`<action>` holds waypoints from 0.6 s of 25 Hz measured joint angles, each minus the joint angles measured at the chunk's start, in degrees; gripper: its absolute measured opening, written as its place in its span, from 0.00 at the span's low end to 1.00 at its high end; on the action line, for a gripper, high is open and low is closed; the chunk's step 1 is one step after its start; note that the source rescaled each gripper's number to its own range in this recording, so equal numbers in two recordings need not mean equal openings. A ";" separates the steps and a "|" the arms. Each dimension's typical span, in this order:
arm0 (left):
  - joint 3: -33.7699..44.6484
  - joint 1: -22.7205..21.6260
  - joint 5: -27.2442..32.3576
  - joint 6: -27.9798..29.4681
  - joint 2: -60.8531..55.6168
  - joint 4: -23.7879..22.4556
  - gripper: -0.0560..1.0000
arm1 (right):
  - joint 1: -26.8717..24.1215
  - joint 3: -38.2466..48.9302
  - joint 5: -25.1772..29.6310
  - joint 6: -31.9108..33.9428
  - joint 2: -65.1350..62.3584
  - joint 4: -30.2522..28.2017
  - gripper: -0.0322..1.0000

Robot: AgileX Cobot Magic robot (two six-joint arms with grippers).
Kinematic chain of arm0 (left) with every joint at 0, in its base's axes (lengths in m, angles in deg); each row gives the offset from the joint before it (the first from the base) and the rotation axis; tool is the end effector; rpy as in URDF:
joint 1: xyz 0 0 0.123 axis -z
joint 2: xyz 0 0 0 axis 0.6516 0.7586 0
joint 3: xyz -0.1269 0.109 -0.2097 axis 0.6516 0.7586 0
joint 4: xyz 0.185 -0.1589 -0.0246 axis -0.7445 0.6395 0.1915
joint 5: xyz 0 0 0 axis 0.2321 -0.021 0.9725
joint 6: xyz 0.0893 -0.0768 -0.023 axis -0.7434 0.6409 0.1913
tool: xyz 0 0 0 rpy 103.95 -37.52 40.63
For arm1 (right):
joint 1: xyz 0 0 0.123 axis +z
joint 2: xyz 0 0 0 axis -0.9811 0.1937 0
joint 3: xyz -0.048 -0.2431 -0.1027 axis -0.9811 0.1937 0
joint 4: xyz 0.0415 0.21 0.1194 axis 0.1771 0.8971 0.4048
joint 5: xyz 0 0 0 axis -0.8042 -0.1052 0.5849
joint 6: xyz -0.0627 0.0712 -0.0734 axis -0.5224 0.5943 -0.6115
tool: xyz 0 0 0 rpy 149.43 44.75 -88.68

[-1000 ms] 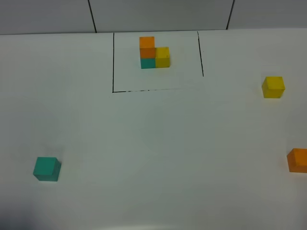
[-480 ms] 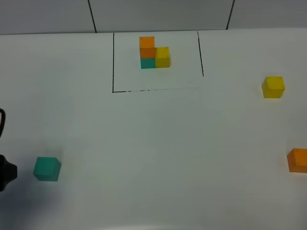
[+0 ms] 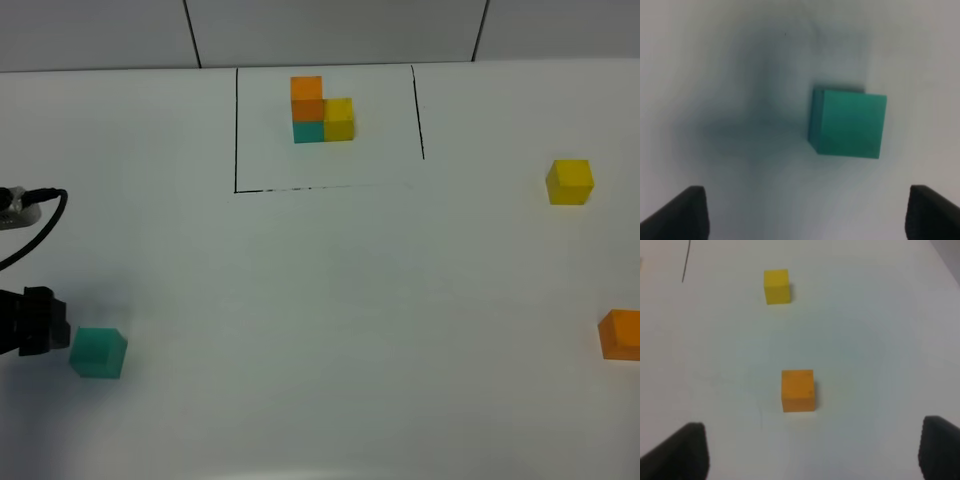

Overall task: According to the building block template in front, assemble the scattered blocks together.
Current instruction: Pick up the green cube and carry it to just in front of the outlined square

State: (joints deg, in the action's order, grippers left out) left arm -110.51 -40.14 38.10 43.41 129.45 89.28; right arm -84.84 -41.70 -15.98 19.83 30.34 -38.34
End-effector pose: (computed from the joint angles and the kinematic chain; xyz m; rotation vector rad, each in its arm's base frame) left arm 0.2121 -0.0110 0.1722 -0.0351 2.7534 -0.1200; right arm 0.0269 -0.0002 0.2630 0.0934 2.0512 -0.0426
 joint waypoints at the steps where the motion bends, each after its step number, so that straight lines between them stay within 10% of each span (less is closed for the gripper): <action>1: -0.20 0.00 -0.56 -0.53 0.52 0.00 0.80 | 0.00 0.00 0.00 0.00 0.00 0.00 0.77; 15: -0.98 7.69 -7.89 1.80 13.84 -0.12 0.80 | 0.00 0.00 0.00 0.00 0.00 0.00 0.77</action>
State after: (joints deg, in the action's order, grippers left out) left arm -111.49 -32.45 30.21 45.20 143.29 89.16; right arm -84.84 -41.70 -15.98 19.83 30.34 -38.34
